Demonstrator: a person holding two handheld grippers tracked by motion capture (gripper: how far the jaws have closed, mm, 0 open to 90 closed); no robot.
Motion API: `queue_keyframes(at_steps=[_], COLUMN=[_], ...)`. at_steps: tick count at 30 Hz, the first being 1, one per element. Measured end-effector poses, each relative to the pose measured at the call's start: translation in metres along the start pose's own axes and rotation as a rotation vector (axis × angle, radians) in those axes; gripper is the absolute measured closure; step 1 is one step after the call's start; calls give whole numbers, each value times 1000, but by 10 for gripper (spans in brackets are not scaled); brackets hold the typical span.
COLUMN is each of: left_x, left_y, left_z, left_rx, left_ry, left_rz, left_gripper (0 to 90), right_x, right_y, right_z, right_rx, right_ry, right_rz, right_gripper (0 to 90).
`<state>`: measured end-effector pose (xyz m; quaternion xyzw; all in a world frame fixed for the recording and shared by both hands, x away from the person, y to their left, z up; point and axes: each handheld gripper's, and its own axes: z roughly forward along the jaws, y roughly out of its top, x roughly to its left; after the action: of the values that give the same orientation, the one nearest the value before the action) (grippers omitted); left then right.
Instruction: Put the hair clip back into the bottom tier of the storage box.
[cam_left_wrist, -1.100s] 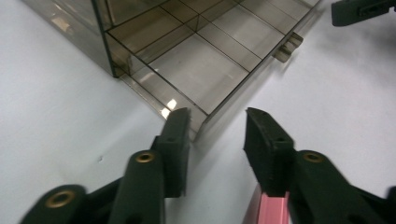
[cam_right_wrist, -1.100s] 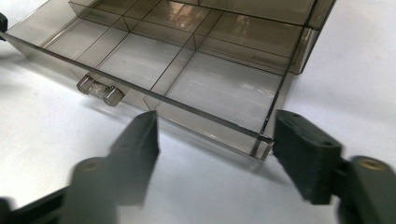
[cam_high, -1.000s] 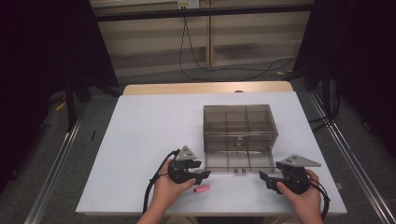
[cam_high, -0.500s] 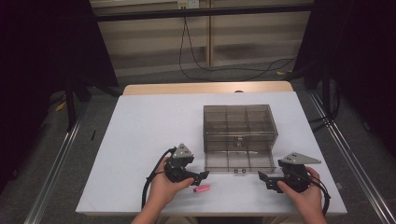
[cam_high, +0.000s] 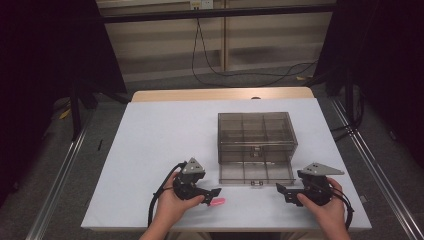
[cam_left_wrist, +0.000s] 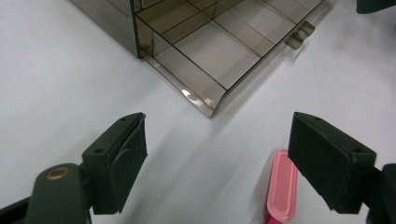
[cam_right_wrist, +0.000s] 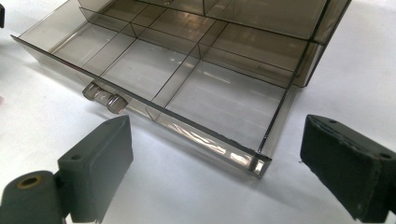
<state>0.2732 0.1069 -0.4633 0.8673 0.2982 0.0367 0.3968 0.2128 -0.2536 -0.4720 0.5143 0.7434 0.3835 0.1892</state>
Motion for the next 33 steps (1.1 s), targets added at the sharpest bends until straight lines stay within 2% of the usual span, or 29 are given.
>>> queue_keyframes(at_steps=[7, 12, 14, 16, 21, 23, 25, 30, 33], left_x=[-3, -8, -9, -10, -12, -13, -13, -16, -17], left_y=[-1, -2, -3, -4, -6, -6, -8, -8, -9], left_z=[-1, 1, 1, 3, 4, 3, 5, 4, 5], left_rx=[2, -2, 24, 26, 18, 36, 24, 43, 44], left_ry=[-13, -27, -26, -24, -43, -42, -54, -62, -68], left_rz=[10, 31, 49, 56, 53, 63, 61, 64, 81], left_gripper=[229, 270, 295, 320, 341, 348, 364, 386, 415], right_x=[-3, -3, -3, -4, -4, -4, -4, -3, -3], right_y=[-2, -2, -2, -2, -2, -2, -2, -2, -1], right_z=[-2, -4, -4, -4, -3, -3, -3, -2, -2], right_rx=[-1, -1, -3, -3, 0, -2, 2, 0, 1], right_ry=[-5, -2, -4, -2, 0, 0, 0, 1, 3], right_rz=[5, 5, 4, 4, 5, 6, 7, 5, 1], right_gripper=[93, 93, 93, 93, 93, 93, 93, 93, 93])
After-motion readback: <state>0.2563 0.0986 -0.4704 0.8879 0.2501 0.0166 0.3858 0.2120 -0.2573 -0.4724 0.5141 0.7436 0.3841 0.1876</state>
